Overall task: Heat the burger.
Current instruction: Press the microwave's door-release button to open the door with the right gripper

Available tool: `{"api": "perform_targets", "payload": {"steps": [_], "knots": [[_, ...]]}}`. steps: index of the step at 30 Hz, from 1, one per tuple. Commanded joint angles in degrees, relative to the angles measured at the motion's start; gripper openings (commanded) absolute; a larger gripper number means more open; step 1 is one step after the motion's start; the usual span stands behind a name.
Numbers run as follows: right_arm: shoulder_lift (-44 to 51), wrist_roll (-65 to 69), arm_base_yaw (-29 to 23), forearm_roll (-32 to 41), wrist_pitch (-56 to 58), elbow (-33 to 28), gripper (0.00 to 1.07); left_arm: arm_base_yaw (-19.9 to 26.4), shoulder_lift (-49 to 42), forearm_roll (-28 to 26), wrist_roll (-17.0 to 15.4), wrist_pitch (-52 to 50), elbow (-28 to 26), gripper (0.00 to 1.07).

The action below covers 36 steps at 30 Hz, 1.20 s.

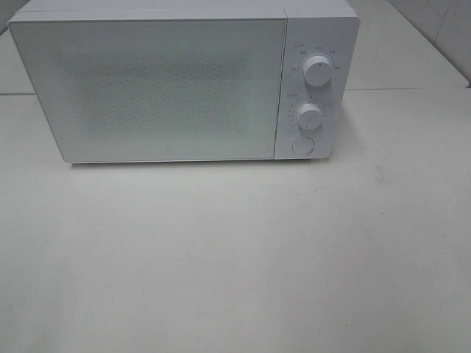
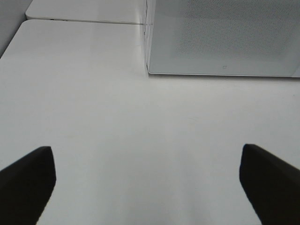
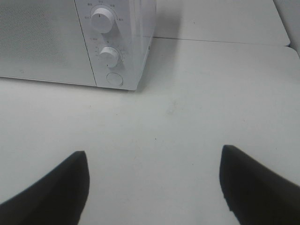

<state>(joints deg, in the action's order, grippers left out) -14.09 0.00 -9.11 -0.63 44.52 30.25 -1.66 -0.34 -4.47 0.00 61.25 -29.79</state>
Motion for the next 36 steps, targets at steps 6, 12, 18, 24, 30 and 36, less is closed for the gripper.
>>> {"api": "perform_targets", "payload": {"steps": [6, 12, 18, 24, 30, 36], "knots": [[-10.60, 0.00, 0.46, 0.29, -12.72, 0.34, 0.76, 0.17, -0.80, -0.29, 0.00, 0.06, 0.11, 1.00], [-18.45, 0.00, 0.46, 0.29, -19.14, 0.34, 0.76, 0.17, -0.80, -0.29, 0.00, 0.06, 0.11, 1.00], [-26.87, 0.00, 0.46, 0.29, -24.81, 0.34, 0.76, 0.17, -0.80, -0.29, 0.00, 0.06, 0.11, 1.00], [-34.95, 0.00, 0.46, 0.29, -30.94, 0.34, 0.76, 0.17, -0.80, -0.29, 0.00, 0.06, 0.11, 1.00], [-42.11, 0.00, 0.46, 0.17, -39.99, 0.34, 0.76, 0.17, -0.80, -0.29, 0.00, 0.06, 0.11, 1.00], [-48.30, -0.29, 0.46, 0.17, -53.00, -2.06, 0.76, 0.17, -0.80, -0.29, 0.00, 0.06, 0.11, 1.00]]}}
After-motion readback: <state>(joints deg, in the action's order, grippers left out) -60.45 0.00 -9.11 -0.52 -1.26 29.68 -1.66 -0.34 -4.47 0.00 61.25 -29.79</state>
